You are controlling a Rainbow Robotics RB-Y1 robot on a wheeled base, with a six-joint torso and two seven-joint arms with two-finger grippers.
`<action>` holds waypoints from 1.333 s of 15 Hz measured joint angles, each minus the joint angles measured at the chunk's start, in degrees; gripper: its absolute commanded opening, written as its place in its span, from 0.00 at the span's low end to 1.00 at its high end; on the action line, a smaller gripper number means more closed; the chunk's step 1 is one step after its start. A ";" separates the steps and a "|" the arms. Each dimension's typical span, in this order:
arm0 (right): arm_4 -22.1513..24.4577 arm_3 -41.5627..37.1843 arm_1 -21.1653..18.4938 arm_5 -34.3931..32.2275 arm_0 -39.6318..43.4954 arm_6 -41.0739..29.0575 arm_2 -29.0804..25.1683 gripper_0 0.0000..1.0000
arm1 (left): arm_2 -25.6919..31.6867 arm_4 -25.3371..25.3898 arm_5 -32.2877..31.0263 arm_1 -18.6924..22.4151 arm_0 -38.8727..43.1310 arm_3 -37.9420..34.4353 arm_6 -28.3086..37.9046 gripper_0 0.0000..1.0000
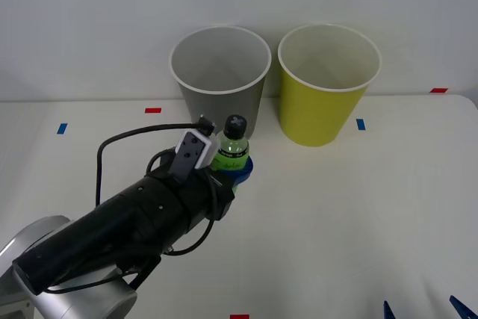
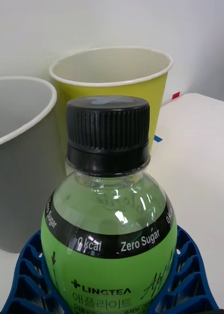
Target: Put cans in the gray bin and PET bottles in the light green bin.
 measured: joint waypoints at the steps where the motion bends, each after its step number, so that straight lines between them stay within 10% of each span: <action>1: 0.00 0.00 0.00 0.00 0.00 0.00 0.00 1.00 | 1.64 1.43 3.49 -0.21 0.00 -2.84 0.07 0.02; 5: 0.00 0.00 0.00 0.00 0.00 0.00 0.00 1.00 | 10.16 10.01 12.86 -3.14 -0.42 -9.86 -0.61 0.02; 20: 0.00 0.00 0.00 0.00 0.00 0.00 0.00 1.00 | 19.65 17.21 13.03 -5.85 -7.30 -10.21 -2.98 0.02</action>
